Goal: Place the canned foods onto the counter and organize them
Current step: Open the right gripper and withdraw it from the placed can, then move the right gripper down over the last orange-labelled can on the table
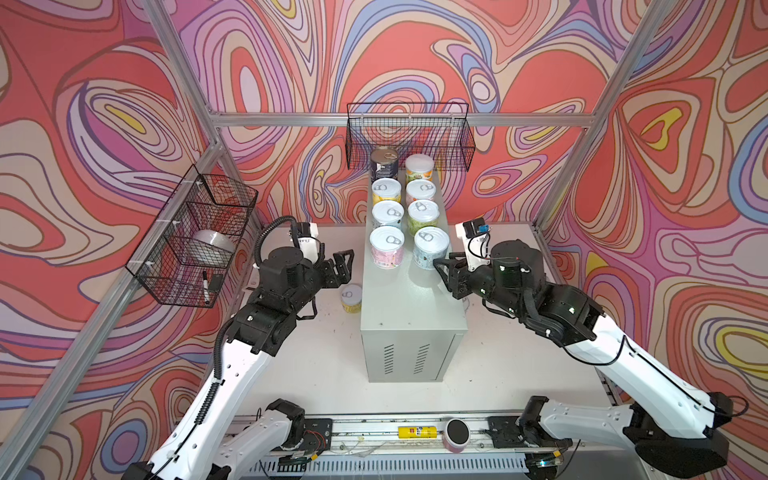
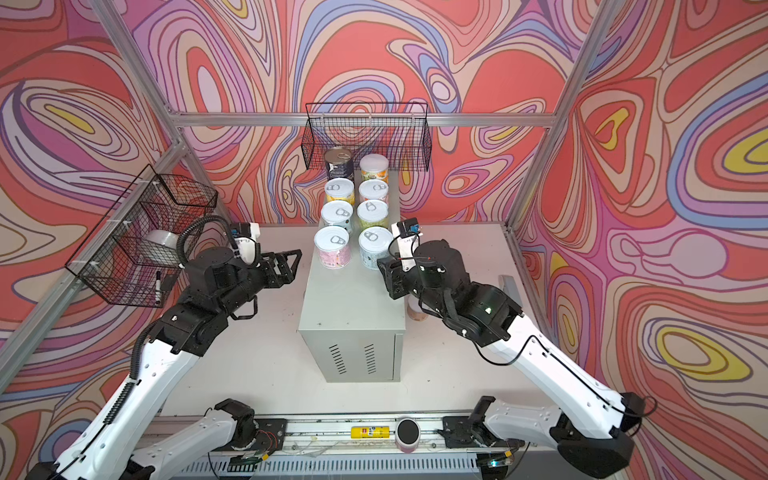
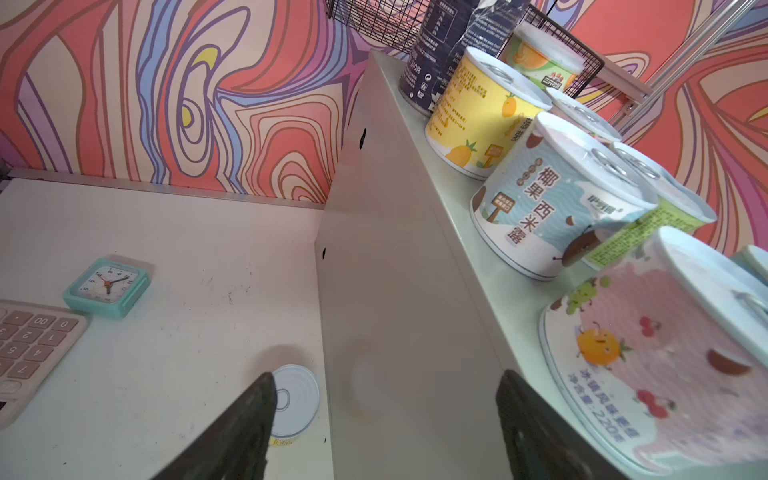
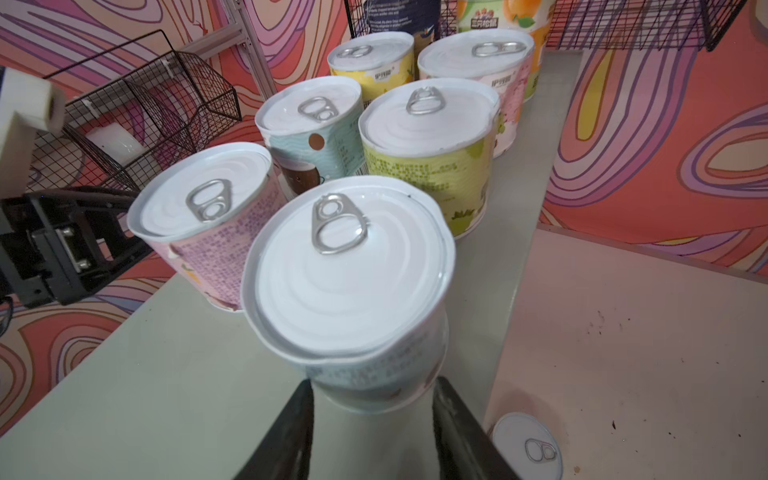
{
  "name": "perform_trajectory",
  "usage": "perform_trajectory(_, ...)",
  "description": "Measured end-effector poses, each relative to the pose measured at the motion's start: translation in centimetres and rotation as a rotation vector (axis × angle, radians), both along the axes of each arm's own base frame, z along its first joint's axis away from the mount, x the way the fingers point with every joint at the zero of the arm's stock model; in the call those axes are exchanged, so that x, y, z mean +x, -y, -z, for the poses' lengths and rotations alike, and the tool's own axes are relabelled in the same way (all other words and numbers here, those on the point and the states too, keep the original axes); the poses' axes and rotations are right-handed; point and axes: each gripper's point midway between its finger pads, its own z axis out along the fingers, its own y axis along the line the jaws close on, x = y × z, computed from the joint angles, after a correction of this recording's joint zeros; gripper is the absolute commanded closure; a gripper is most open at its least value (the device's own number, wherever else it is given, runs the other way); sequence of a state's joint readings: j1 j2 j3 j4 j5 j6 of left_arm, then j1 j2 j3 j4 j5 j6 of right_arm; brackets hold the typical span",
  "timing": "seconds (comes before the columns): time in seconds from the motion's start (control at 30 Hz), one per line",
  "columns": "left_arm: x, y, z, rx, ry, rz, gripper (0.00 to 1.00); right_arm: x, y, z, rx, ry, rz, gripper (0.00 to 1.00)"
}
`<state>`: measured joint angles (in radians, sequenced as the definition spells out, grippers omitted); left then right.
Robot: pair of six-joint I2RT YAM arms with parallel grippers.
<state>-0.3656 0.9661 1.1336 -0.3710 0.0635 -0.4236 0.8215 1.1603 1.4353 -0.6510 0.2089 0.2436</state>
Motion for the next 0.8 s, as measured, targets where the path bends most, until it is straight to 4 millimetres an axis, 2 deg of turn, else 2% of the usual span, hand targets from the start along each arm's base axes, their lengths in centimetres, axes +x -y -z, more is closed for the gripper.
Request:
perform_trajectory(0.27, 0.1, 0.3, 0.1, -0.007, -0.007, 0.013, 0.16, 0.1, -0.1, 0.2, -0.010, -0.001, -0.002, 0.53)
perform_trajectory(0.43, 0.1, -0.1, 0.1, 0.004, 0.001, -0.009, 0.10, -0.2, 0.5, -0.4, -0.008, 0.019, 0.005, 0.53)
perform_trajectory(0.5, -0.2, -0.7, 0.5, 0.016, 0.004, -0.028, 0.07, -0.4, 1.2, -1.1, -0.010, 0.038, 0.017, 0.52)
perform_trajectory(0.63, -1.0, -2.3, 1.8, 0.044, 0.001, -0.094, 0.04, -0.8, 3.1, -3.7, -0.001, 0.110, 0.069, 0.49)
perform_trajectory(0.8, -2.6, -4.2, 3.5, 0.080, -0.020, -0.162, 0.02, -1.4, 7.3, -6.3, -0.002, 0.205, 0.205, 0.39)
